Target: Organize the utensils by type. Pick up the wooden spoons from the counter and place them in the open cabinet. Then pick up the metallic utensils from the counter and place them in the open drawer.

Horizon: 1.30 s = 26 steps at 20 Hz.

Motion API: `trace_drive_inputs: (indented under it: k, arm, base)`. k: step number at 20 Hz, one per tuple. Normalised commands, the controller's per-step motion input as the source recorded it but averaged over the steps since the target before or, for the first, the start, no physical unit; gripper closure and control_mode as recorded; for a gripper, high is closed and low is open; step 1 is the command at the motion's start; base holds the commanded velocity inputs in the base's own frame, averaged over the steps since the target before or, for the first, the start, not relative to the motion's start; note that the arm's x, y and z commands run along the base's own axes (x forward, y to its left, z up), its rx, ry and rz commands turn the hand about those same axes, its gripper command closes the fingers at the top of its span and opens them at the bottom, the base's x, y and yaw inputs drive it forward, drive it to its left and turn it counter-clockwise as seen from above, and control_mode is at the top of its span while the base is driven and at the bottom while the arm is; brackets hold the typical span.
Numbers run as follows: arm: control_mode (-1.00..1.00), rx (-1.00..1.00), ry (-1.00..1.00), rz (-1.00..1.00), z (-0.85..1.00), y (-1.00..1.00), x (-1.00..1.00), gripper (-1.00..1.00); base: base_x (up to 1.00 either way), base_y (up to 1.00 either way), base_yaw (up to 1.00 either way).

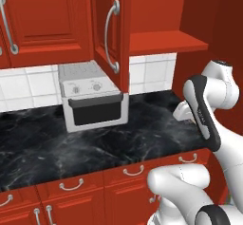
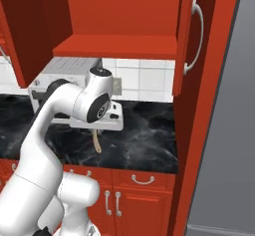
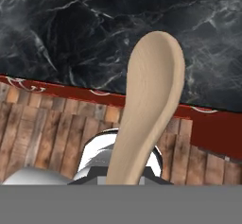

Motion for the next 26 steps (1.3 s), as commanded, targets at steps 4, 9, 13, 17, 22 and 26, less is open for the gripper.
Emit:
trace_drive_inputs:
  k: [4,9,13,17,22,26]
  arm:
    - [1.0,0.0,0.0,0.0,0.0,0.0,0.0,1.0]
    - [1.0,0.0,0.0,0.0,0.0,0.0,0.0,1.0]
    - [1.0,0.0,0.0,0.0,0.0,0.0,0.0,1.0]
    - [1.0,0.0,0.0,0.0,0.0,0.0,0.0,1.0]
    - [1.0,0.0,0.0,0.0,0.0,0.0,0.0,1.0]
    - [-1.0,0.0,-0.03,0.07,0.07,-0.03,0.0,1.0]
  base:
    - [0.4,-0.06,0.02]
    - [0.18,-0.01,0.0]
    - [0.0,0.0,0.0]
    - [0.0,0.0,0.0]
    - [0.0,-0.01,0.0]
    - [0.0,-0.04,0.01]
